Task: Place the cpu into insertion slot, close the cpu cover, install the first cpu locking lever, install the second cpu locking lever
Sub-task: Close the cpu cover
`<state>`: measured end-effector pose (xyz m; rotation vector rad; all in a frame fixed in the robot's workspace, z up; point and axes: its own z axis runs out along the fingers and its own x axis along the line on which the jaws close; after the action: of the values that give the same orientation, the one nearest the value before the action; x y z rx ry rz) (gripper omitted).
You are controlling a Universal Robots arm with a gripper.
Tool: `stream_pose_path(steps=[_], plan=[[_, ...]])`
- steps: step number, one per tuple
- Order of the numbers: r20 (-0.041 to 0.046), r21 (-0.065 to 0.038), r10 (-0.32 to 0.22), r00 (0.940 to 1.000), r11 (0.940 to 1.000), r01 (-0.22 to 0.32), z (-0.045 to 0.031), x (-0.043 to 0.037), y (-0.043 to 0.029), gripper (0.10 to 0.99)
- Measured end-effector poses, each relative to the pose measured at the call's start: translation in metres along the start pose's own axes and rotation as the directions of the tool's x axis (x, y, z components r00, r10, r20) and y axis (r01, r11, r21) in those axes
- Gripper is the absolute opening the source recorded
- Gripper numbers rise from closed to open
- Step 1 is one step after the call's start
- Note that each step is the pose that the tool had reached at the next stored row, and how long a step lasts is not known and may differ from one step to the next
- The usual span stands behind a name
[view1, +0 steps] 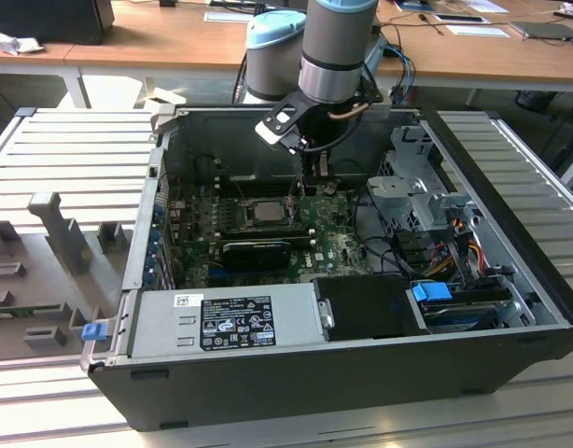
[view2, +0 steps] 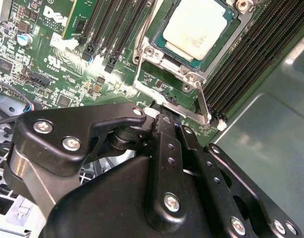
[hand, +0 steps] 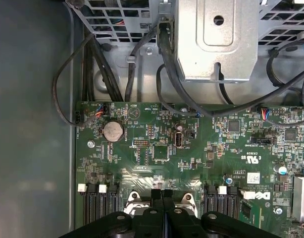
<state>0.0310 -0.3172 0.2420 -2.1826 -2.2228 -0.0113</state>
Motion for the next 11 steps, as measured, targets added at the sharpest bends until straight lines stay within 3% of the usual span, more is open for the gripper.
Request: stream_pose_path(steps=[11], plan=[[0.0, 0.0, 0.0, 1.0, 1.0, 0.0, 0.0, 0.0, -0.0021, 0.106]])
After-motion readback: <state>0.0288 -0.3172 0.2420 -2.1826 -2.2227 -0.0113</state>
